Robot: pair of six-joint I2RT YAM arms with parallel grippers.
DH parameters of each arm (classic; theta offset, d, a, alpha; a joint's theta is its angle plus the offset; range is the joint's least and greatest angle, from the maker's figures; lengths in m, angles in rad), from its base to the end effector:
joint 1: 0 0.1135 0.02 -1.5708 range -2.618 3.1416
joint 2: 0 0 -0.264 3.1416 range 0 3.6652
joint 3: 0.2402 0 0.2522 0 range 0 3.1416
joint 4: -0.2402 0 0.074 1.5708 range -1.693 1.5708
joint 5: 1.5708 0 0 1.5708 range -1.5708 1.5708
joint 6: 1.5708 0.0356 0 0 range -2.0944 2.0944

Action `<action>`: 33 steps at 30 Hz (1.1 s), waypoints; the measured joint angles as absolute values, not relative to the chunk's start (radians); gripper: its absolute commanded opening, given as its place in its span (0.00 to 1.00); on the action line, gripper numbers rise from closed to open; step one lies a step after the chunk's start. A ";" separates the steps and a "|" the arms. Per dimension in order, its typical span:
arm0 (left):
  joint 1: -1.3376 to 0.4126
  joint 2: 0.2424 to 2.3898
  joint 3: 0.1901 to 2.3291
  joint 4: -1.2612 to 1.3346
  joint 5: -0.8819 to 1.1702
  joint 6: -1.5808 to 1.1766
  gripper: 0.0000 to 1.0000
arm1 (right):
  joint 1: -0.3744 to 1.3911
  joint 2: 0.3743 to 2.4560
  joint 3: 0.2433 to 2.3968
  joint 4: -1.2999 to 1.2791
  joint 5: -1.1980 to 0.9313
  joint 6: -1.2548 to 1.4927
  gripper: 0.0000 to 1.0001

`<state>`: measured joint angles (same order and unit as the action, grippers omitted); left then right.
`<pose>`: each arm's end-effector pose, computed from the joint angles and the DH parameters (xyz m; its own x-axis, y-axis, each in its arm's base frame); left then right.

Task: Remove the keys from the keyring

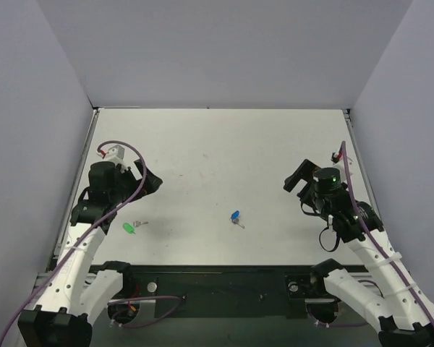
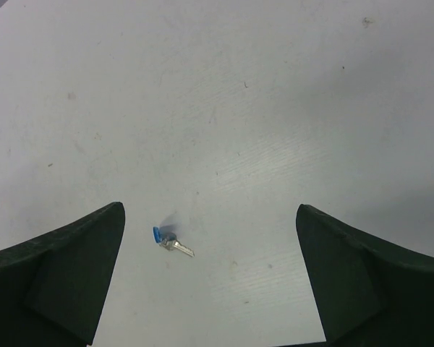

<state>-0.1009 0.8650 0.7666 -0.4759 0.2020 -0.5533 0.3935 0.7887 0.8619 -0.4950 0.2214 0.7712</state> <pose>0.1882 -0.0262 0.2909 -0.5998 -0.4567 -0.6570 -0.0575 0.8436 -0.5339 0.1628 0.0591 0.3340 -0.4029 0.5690 -0.7169 0.1280 0.8106 0.5714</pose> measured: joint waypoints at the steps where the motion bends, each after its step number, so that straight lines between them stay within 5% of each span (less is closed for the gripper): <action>1: -0.106 0.858 0.767 -0.482 0.197 -0.553 0.98 | 0.409 0.789 0.867 -0.508 0.224 0.778 1.00; 10: -0.245 0.844 0.773 -0.577 0.041 -0.544 0.98 | 0.605 0.796 0.880 -0.585 0.277 0.820 1.00; 18: -0.616 0.970 0.846 -0.592 -0.164 -0.573 0.98 | 0.756 0.859 0.956 -0.628 0.368 0.828 0.98; 33: -1.014 1.205 0.909 -0.513 -0.417 -0.658 0.94 | 0.768 0.868 0.997 -0.774 0.437 0.932 0.98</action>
